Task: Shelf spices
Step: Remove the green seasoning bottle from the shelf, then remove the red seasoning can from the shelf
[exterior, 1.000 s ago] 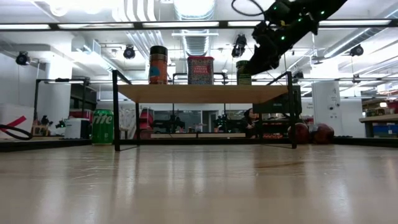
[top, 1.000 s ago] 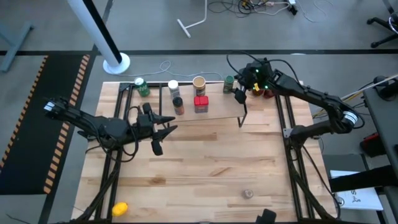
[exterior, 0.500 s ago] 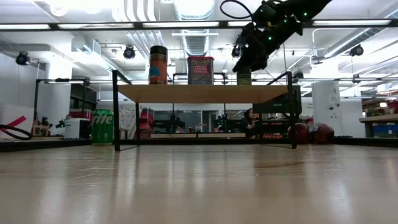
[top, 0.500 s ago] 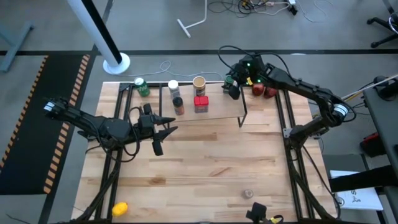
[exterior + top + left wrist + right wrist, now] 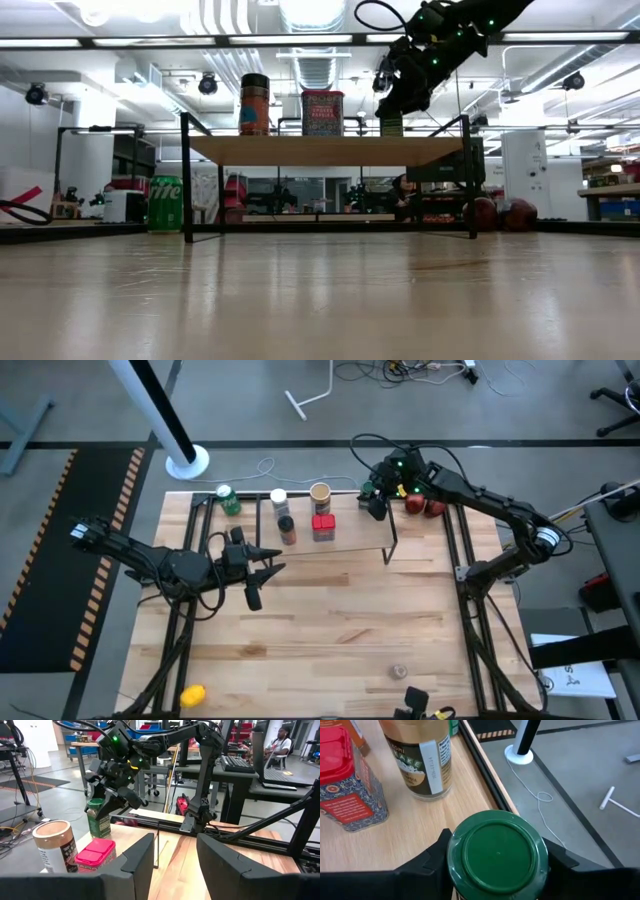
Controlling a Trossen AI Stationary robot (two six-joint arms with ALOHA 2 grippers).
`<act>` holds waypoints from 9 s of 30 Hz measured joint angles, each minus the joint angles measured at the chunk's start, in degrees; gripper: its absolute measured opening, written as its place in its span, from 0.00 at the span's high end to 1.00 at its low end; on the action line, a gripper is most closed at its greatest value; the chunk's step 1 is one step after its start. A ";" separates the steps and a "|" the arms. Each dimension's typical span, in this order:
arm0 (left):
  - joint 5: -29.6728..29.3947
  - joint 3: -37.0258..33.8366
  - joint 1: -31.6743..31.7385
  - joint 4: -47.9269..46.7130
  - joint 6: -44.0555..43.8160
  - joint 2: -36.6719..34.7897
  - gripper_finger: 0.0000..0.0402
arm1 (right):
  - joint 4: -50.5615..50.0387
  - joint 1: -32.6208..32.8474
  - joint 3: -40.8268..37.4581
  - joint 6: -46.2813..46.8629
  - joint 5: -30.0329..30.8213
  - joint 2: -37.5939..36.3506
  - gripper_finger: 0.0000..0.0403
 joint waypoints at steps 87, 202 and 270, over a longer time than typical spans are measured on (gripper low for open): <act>-0.52 1.62 0.44 -1.06 4.28 -0.61 0.71 | 5.90 92.65 -35.89 65.88 56.67 -8.39 0.27; 22.29 49.62 32.13 -55.03 4.15 42.40 0.18 | 24.69 64.40 -36.63 17.79 37.08 -23.22 0.44; 30.10 54.15 9.09 -57.89 -12.00 46.94 0.50 | 22.33 64.39 -37.29 18.18 37.16 -25.15 0.50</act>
